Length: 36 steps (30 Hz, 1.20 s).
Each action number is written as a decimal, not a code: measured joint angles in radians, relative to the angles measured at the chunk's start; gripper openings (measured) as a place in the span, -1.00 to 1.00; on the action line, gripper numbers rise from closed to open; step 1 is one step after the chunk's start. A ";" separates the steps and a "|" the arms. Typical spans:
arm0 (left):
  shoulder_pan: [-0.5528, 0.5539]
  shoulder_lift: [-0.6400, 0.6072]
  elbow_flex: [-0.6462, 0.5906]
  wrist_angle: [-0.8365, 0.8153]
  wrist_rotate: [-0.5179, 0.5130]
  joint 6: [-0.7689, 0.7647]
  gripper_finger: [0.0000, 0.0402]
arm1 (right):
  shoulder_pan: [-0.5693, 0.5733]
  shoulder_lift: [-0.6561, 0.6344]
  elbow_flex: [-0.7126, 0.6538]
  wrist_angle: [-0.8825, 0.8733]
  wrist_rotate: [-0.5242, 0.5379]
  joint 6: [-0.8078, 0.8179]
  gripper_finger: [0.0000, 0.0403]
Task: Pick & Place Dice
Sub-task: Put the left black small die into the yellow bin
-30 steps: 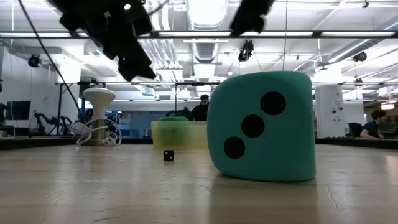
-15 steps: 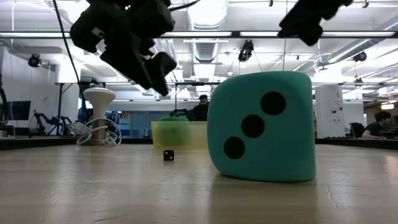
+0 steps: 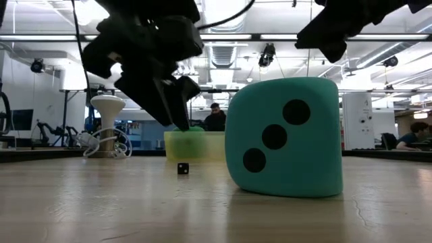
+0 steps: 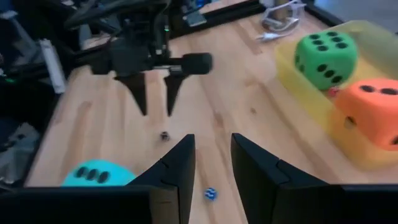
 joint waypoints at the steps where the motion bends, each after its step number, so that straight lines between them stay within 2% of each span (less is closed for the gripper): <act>1: 0.000 0.005 0.000 0.004 -0.005 -0.025 0.07 | 0.000 0.000 -0.003 -0.004 0.015 -0.009 -0.53; 4: 0.000 0.015 0.000 0.007 -0.013 -0.114 0.06 | 0.000 0.000 -0.003 0.000 0.057 -0.021 -0.55; 10: -0.009 0.020 -0.001 0.007 -0.035 -0.264 0.06 | 0.000 0.001 -0.004 0.000 0.059 -0.020 -0.59; 19: -0.069 0.039 -0.001 0.030 -0.172 -0.291 0.04 | 0.000 0.004 -0.007 -0.002 0.059 -0.014 -0.64; 36: -0.094 0.124 -0.001 0.106 -0.178 -0.356 -0.02 | 0.000 0.008 -0.007 -0.004 0.051 -0.017 -0.65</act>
